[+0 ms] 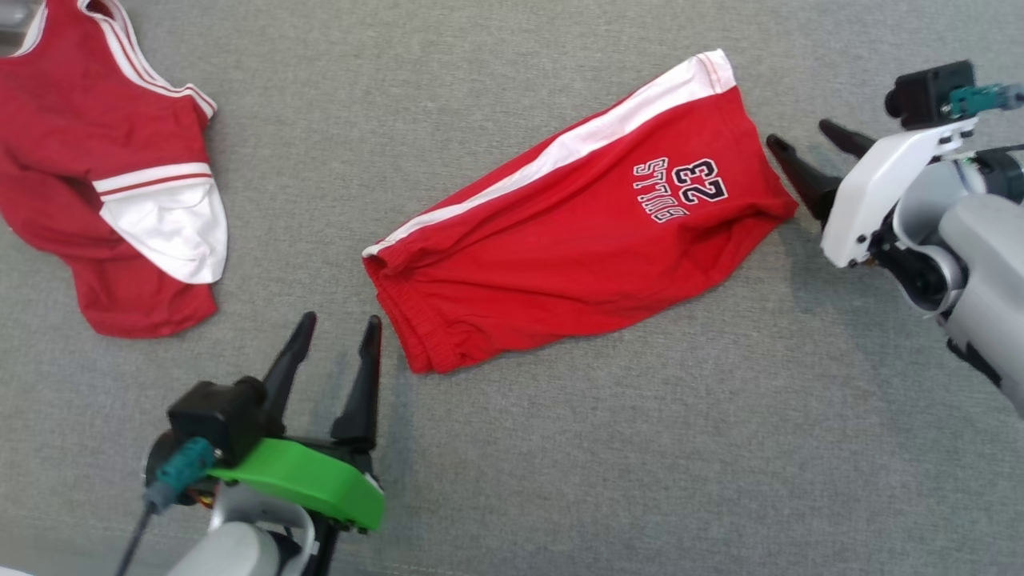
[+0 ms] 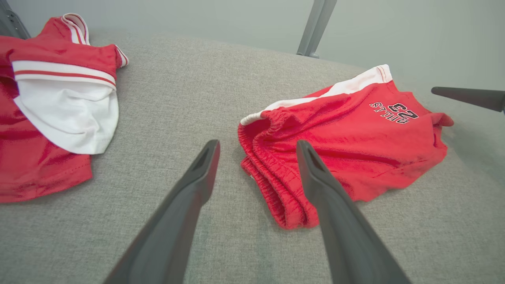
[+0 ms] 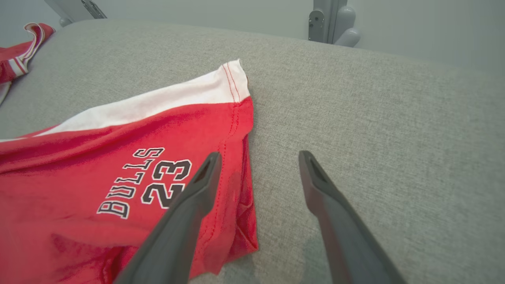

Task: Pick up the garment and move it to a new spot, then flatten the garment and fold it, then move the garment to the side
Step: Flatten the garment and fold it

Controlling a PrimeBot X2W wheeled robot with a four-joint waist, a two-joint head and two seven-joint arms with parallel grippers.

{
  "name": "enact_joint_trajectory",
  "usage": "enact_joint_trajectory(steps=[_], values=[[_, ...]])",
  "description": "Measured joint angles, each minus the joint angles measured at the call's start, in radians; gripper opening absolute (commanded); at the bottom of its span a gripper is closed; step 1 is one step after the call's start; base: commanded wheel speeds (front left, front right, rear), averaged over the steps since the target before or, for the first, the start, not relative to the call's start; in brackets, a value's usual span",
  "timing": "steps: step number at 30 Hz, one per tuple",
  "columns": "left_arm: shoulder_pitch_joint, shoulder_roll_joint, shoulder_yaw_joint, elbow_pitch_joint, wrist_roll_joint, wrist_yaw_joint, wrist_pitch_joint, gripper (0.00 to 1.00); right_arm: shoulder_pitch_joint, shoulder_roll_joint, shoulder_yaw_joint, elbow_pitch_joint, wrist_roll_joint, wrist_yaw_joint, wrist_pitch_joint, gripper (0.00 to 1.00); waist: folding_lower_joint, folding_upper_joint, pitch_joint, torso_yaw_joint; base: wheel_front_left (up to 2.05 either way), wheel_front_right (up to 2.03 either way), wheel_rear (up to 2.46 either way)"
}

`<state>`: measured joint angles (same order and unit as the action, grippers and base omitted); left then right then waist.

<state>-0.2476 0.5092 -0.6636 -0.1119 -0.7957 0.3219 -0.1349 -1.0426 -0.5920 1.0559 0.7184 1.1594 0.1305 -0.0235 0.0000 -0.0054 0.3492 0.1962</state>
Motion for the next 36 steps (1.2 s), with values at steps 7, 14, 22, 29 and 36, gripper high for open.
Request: enact_joint_trajectory(steps=[7, 14, 22, 29, 36], values=[[0.005, -0.067, -0.031, 0.05, 0.1, 0.024, -0.099, 1.0, 0.014, 0.082, 0.004, 0.095, -0.005, 0.0, 0.031, 1.0, 0.0, 0.0, 0.001, 0.044, 0.0, 0.0, 0.0], [0.001, -0.144, -0.026, 0.105, 0.16, -0.007, -0.123, 1.0, -0.018, 0.119, 0.017, 0.227, -0.059, 0.001, 0.072, 1.0, 0.0, 0.0, 0.01, 0.087, 0.0, 0.0, 0.0], [0.032, -0.224, 0.058, 0.15, 0.249, -0.078, -0.127, 1.0, -0.017, 0.151, 0.031, 0.207, -0.029, -0.005, 0.163, 0.0, 0.0, 0.0, 0.006, 0.095, 0.0, 0.0, 0.0], [0.095, -0.26, 0.133, 0.197, 0.369, -0.178, -0.128, 1.0, 0.093, 0.168, -0.063, 0.104, 0.151, 0.001, 0.163, 0.0, 0.0, 0.0, -0.027, 0.026, 0.0, 0.0, 0.0], [0.17, -0.29, 0.215, 0.234, 0.432, -0.26, -0.128, 1.0, 0.262, 0.061, -0.144, 0.041, 0.306, 0.006, 0.179, 0.0, 0.0, 0.0, -0.071, -0.066, 0.0, 0.0, 0.0]])
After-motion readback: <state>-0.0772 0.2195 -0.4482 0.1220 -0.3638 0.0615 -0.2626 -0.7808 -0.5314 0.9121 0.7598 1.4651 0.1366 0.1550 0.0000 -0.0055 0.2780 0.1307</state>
